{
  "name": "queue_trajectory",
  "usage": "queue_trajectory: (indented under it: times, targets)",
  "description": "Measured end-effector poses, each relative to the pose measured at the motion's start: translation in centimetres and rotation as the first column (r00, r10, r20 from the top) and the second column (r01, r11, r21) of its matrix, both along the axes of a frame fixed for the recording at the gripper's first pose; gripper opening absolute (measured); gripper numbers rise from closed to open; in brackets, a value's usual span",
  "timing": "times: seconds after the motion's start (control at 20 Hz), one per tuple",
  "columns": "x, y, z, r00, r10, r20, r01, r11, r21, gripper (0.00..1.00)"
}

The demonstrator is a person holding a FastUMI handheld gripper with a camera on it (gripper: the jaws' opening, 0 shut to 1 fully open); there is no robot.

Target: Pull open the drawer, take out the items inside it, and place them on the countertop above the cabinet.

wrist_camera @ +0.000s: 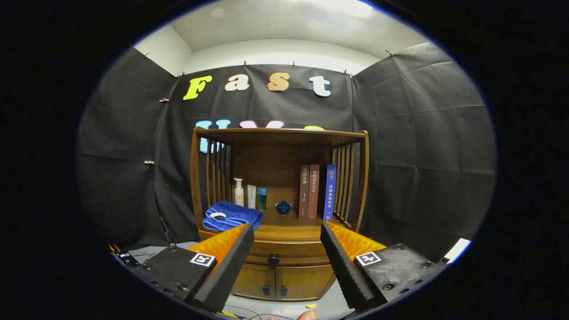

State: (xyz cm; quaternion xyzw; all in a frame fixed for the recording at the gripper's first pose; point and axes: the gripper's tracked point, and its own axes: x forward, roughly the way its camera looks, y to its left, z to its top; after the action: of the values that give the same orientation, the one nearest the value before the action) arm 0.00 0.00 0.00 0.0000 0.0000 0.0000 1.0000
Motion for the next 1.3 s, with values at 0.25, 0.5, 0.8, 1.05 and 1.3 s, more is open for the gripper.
queue_trajectory:
  times: [0.25,0.5,0.8,1.05,1.3]
  targets:
    - [0.2,0.0,-0.2,1.000,0.009,-0.005,-0.009,1.000,-0.011,0.99]
    - [0.2,-0.2,-0.2,1.000,0.008,-0.008,-0.008,1.000,0.001,0.99]
    - [0.2,-0.6,-0.4,1.000,0.004,-0.016,-0.004,1.000,0.010,0.99]
    - [0.2,-0.9,-0.6,1.000,0.001,-0.019,-0.001,1.000,0.005,0.99]
    - [1.3,-0.9,-1.1,1.000,-0.001,-0.021,0.001,1.000,0.006,0.99]
